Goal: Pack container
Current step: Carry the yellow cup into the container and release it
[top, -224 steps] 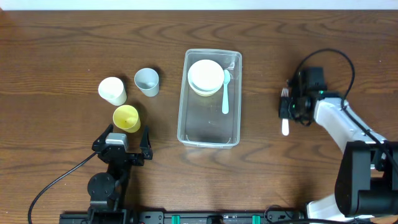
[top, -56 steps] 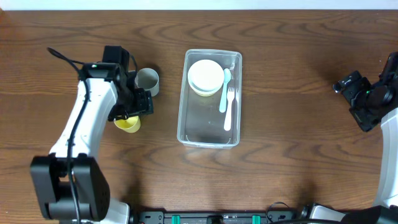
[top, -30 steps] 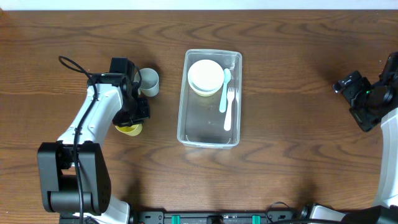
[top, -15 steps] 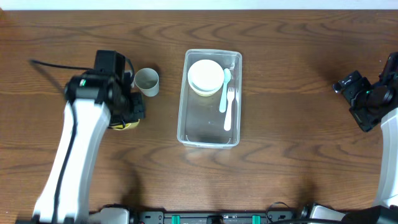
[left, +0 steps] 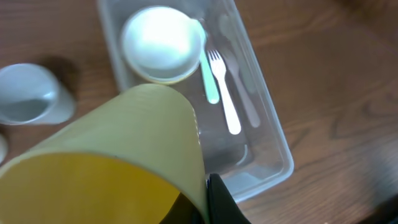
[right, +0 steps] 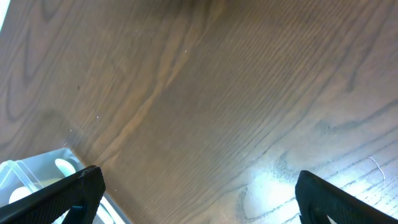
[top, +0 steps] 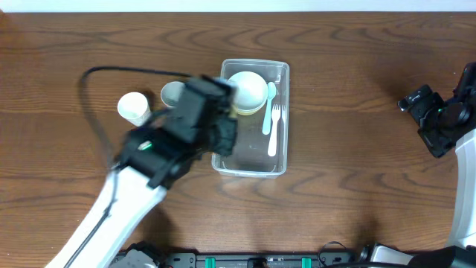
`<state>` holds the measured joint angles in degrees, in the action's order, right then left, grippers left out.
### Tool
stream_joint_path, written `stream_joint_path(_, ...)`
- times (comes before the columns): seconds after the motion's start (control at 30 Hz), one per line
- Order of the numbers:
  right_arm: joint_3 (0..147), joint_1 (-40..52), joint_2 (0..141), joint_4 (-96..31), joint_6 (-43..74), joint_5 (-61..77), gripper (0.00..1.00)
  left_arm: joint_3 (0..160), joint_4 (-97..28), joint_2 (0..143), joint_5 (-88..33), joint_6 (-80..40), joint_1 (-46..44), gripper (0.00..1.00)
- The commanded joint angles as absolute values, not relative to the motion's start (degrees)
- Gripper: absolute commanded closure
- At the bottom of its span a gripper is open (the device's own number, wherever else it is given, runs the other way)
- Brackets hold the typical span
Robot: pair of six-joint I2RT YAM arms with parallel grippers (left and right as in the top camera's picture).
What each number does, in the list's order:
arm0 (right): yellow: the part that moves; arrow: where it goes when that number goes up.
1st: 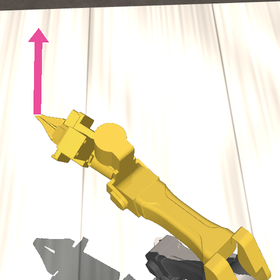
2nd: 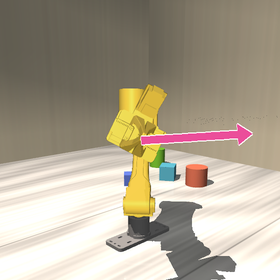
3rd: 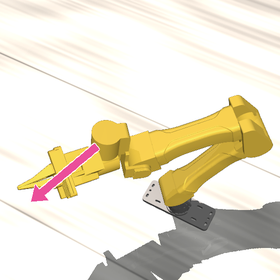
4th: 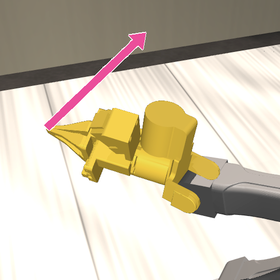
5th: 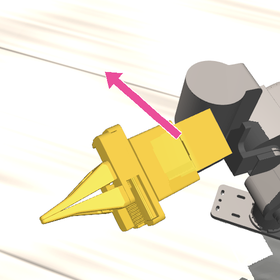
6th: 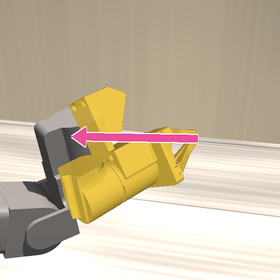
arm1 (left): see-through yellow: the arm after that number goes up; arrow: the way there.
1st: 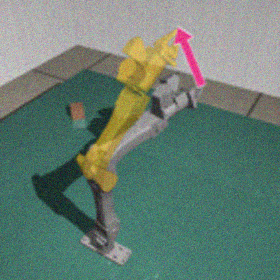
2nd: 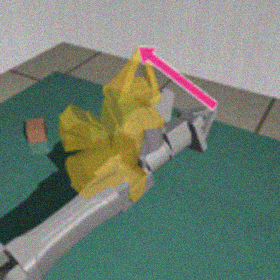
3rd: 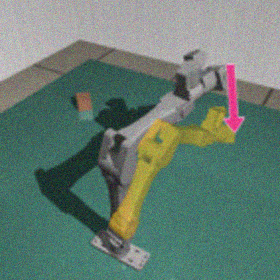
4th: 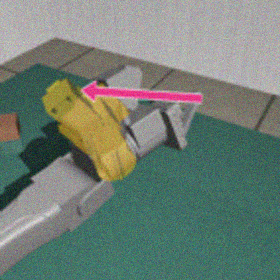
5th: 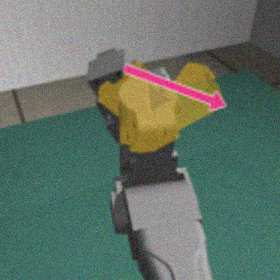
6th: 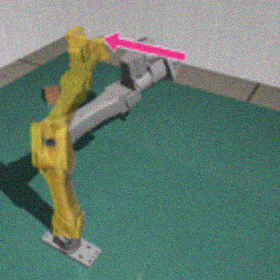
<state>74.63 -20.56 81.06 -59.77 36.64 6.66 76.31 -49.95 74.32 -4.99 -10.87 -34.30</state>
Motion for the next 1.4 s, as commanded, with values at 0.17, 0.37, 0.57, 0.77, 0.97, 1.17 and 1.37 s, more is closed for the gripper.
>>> stream_joint_path(0.17,74.98,-21.04,81.30,-59.79,36.36,6.68,0.01,76.79,-43.42,89.41,-1.58,-11.42,-39.00,0.94)
stream_joint_path(0.37,74.98,-21.04,81.30,-59.79,36.36,6.66,0.01,76.79,-41.50,97.03,2.83,-11.09,-39.24,0.94)
stream_joint_path(0.57,74.98,-21.04,81.30,-59.79,36.36,6.68,0.01,76.79,-41.95,102.08,6.11,-11.05,-39.24,0.94)
stream_joint_path(0.77,74.98,-21.04,81.30,-59.79,36.36,6.68,0.01,76.79,-41.89,104.62,9.76,-11.05,-39.18,0.95)
stream_joint_path(0.97,74.98,-21.04,81.30,-59.79,36.36,6.68,0.01,76.79,-41.87,106.02,9.98,-11.07,-39.20,0.74)
stream_joint_path(1.17,74.98,-21.04,81.30,-59.79,36.36,6.68,0.01,76.79,-41.89,106.08,9.93,-11.07,-39.20,0.66)
stream_joint_path(1.37,74.98,-21.04,81.30,-59.79,36.36,6.68,0.01,79.57,-43.55,103.94,9.91,-11.09,-39.20,0.66)
